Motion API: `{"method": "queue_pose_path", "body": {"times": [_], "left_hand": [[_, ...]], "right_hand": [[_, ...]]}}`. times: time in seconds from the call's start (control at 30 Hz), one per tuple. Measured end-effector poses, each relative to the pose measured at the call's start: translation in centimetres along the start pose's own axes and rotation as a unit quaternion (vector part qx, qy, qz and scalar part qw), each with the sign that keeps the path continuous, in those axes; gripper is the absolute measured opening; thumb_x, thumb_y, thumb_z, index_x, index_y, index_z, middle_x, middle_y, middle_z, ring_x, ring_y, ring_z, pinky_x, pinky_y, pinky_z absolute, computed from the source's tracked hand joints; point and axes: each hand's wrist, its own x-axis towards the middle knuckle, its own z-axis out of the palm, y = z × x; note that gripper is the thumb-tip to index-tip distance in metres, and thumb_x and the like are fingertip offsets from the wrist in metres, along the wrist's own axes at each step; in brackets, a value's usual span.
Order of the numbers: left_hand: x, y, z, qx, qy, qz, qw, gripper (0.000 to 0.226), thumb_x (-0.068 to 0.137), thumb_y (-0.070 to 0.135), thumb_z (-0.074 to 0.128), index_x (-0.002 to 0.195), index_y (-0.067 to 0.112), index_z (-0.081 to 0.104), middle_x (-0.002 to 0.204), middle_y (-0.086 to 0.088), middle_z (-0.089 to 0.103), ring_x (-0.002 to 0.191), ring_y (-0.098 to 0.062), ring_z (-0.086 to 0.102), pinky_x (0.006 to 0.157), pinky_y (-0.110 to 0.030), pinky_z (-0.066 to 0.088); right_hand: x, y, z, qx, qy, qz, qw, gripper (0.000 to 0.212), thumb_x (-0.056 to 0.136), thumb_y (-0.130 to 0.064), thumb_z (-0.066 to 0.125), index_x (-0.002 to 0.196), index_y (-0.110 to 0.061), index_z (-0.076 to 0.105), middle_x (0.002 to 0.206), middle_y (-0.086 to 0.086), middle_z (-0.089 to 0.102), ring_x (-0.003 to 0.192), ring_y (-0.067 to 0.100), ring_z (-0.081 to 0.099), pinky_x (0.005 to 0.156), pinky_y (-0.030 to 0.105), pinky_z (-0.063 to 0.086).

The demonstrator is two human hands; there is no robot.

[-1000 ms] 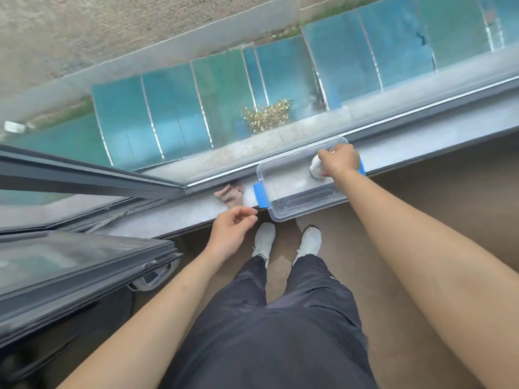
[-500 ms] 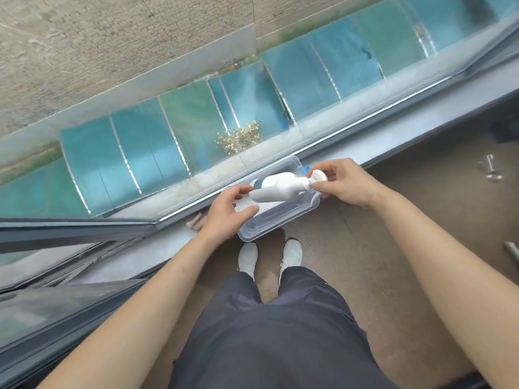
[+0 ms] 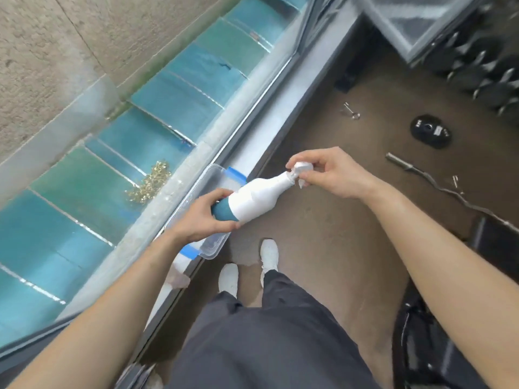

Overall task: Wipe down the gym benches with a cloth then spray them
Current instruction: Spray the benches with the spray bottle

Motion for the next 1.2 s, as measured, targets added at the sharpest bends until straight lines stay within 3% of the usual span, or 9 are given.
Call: {"method": "queue_pose_path", "body": {"times": [0.13,0.27,0.4,0.57,0.63,0.7,0.83,1.0,1.2], "left_hand": [[-1.0,1.4,2.7,-0.045,0.001,0.039,0.998,0.062,0.061,0.035,0.09,0.118,0.026,0.068,0.108,0.002,0.069,0.094,-0.016,0.068,0.076,-0.031,0.06],[-1.9,4.0,6.6,-0.057,0.038,0.077,0.995,0.06,0.06,0.024,0.092,0.114,0.03,0.065,0.102,0.007,0.069,0.085,-0.014,0.065,0.069,-0.036,0.061],[-2.1,6.6,10.3,0.038,0.054,0.148,0.987,0.061,0.059,0.028,0.092,0.113,0.033,0.062,0.105,0.018,0.065,0.094,-0.006,0.064,0.079,-0.025,0.053],[-3.6,9.6,15.8,0.154,0.016,0.221,0.963,0.067,0.06,0.044,0.085,0.12,0.029,0.061,0.108,0.015,0.058,0.098,0.0,0.058,0.081,-0.025,0.052],[-5.0,10.5,18.7,0.186,-0.004,0.246,0.951,0.071,0.062,0.049,0.085,0.124,0.025,0.06,0.111,0.013,0.057,0.098,0.0,0.056,0.078,-0.015,0.049],[-6.4,11.2,21.5,0.21,-0.017,0.271,0.939,0.073,0.063,0.048,0.088,0.125,0.022,0.061,0.113,0.011,0.058,0.1,-0.002,0.056,0.077,-0.005,0.041],[-8.5,12.2,27.3,0.225,-0.078,0.315,0.919,0.072,0.065,0.044,0.09,0.127,0.021,0.06,0.116,0.008,0.058,0.103,-0.006,0.056,0.08,-0.004,0.039],[-11.3,12.8,34.4,0.163,-0.202,0.294,0.92,0.075,0.067,0.041,0.091,0.131,0.024,0.057,0.122,0.009,0.056,0.114,-0.008,0.057,0.091,-0.021,0.053],[-15.9,13.3,43.0,0.066,-0.338,0.124,0.93,0.078,0.067,0.038,0.091,0.135,0.026,0.056,0.124,0.013,0.068,0.115,-0.015,0.067,0.093,-0.033,0.059]], "right_hand": [[-4.7,2.4,1.5,0.115,0.207,0.058,0.97,0.035,0.095,0.0,0.067,0.123,-0.02,0.068,0.106,0.009,0.074,0.084,0.019,0.068,0.081,0.036,0.058],[-9.4,4.4,4.2,0.249,0.408,0.152,0.865,0.063,0.089,-0.017,0.079,0.146,-0.02,0.05,0.135,0.006,0.059,0.108,0.022,0.071,0.088,0.043,0.061],[-14.2,4.4,7.8,0.423,0.437,0.131,0.783,0.089,0.084,-0.029,0.081,0.158,-0.024,0.031,0.14,0.01,0.059,0.121,0.025,0.066,0.09,0.04,0.06],[-17.4,6.3,9.9,0.448,0.528,0.09,0.716,0.102,0.072,-0.041,0.086,0.156,-0.034,0.028,0.145,0.013,0.054,0.129,0.021,0.058,0.099,0.04,0.053],[-19.2,6.8,10.0,0.462,0.577,0.089,0.667,0.097,0.074,-0.039,0.084,0.154,-0.033,0.03,0.14,0.009,0.058,0.128,0.018,0.059,0.106,0.039,0.052],[-21.6,7.7,9.9,0.481,0.616,0.095,0.617,0.073,0.084,-0.033,0.08,0.145,-0.024,0.039,0.128,0.011,0.064,0.112,0.017,0.066,0.105,0.044,0.054],[-28.1,10.7,9.2,0.569,0.628,0.078,0.526,0.037,0.096,-0.018,0.069,0.126,-0.012,0.046,0.105,0.02,0.066,0.096,0.03,0.066,0.09,0.051,0.057],[-37.5,14.6,9.2,0.602,0.625,0.038,0.494,0.029,0.097,-0.01,0.064,0.119,-0.016,0.046,0.092,0.012,0.067,0.089,0.03,0.067,0.078,0.045,0.059],[-48.5,19.2,10.3,0.614,0.63,-0.003,0.475,0.028,0.092,-0.011,0.065,0.111,-0.012,0.045,0.085,0.008,0.067,0.086,0.028,0.071,0.07,0.039,0.06]]}}
